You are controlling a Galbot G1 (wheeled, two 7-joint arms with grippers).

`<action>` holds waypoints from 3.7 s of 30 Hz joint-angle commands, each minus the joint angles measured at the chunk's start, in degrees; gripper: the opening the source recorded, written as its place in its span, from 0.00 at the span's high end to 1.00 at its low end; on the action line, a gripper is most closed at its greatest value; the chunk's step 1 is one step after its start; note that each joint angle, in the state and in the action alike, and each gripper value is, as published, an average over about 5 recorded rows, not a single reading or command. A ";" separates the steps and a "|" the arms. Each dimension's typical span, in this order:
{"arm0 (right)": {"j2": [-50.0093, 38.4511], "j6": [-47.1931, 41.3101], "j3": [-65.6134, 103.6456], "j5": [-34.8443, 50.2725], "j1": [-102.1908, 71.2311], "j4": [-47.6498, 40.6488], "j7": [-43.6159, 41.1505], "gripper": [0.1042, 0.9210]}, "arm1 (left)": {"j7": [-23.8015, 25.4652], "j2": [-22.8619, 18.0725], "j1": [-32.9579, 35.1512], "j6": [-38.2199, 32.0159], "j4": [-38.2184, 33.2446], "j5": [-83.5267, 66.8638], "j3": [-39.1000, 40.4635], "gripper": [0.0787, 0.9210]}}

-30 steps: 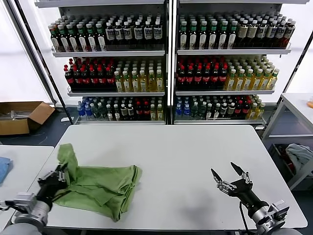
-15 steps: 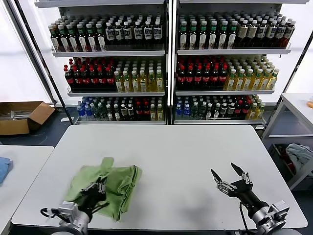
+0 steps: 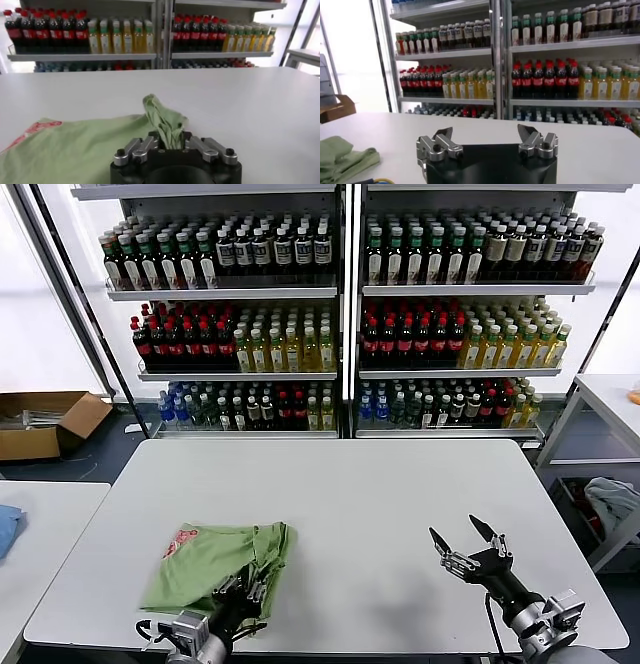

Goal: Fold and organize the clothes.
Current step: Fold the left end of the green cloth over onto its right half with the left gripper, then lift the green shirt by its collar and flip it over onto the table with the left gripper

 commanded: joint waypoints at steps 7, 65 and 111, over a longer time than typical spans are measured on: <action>0.90 -0.16 -1.53 -0.55 0.49 0.46 0.14 0.12 | -4.32 1.20 -1.24 2.92 -10.83 -16.94 -6.31 0.43; 1.62 0.42 -0.85 -1.75 -1.63 0.27 -0.57 0.12 | 1.78 8.53 -6.55 2.24 15.51 -27.66 -18.74 0.71; 4.57 2.16 0.67 -1.79 -3.61 2.26 -1.96 0.12 | -27.47 -1.29 -2.80 0.72 -11.39 -30.41 4.25 0.96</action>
